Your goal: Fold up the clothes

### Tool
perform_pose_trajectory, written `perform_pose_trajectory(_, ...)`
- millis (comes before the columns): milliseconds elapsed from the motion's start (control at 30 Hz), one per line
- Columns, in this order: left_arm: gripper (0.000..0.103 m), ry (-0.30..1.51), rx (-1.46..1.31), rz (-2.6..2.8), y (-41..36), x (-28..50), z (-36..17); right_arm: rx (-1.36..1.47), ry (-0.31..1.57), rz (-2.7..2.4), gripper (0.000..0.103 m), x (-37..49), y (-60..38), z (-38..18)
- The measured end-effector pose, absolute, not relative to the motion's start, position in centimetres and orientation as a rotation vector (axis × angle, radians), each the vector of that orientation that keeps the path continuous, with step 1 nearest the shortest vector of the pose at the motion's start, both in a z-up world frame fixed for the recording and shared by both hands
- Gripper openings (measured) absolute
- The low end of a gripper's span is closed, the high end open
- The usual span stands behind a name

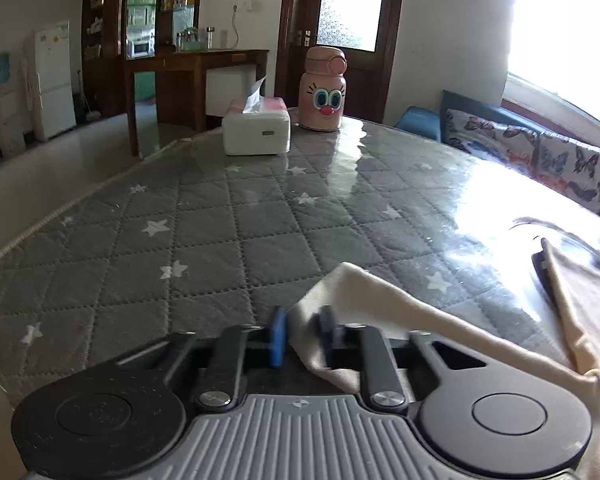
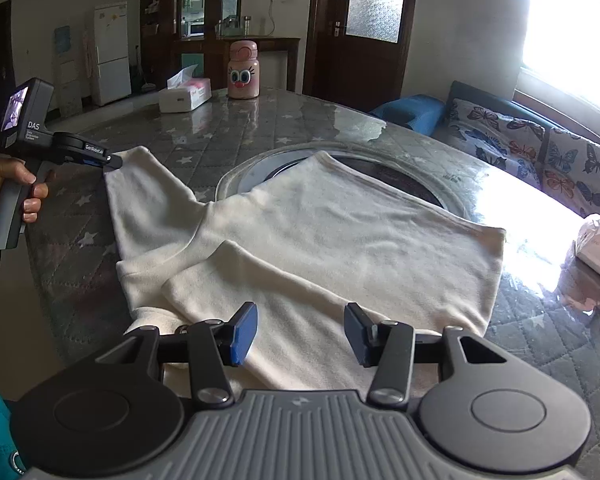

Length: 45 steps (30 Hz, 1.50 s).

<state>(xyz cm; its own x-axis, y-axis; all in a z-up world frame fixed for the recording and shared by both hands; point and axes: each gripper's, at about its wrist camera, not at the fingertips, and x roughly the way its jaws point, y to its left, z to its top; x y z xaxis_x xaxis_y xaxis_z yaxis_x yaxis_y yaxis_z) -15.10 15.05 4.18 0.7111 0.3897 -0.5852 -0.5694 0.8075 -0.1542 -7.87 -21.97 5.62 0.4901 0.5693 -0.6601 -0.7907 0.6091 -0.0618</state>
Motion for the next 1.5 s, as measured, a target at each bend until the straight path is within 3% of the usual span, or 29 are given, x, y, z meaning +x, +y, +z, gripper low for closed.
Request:
perform_pose_trajectory(300,0.009,0.476,-0.377,0.368,12.1,-15.0,7.5,-0.339,0.617,0.818,0.049,-7.5,-23.3,6.2)
perform_pose_trajectory(900,0.009,0.468,-0.318,-0.291,-6.0,-9.7,11.3,-0.202,0.612,0.601,0.049,-5.8,-31.6,6.2)
perform_pose_trajectory(1100,0.014,0.577,-0.237,-0.4,-10.4,-8.7,8.0,-0.175,0.633,0.555,0.049,-5.6,-33.4,5.6)
perform_pose_trajectory(1300,0.024,0.66,-0.182,-0.43,-10.4,-9.8,5.6,-0.168,0.633,0.57,0.049,-5.6,-33.2,5.6)
perform_pose_trajectory(1500,0.025,0.688,-0.182,-0.262,-4.5,-10.8,4.7,-0.179,0.638,0.629,0.046,-5.2,-31.2,5.5)
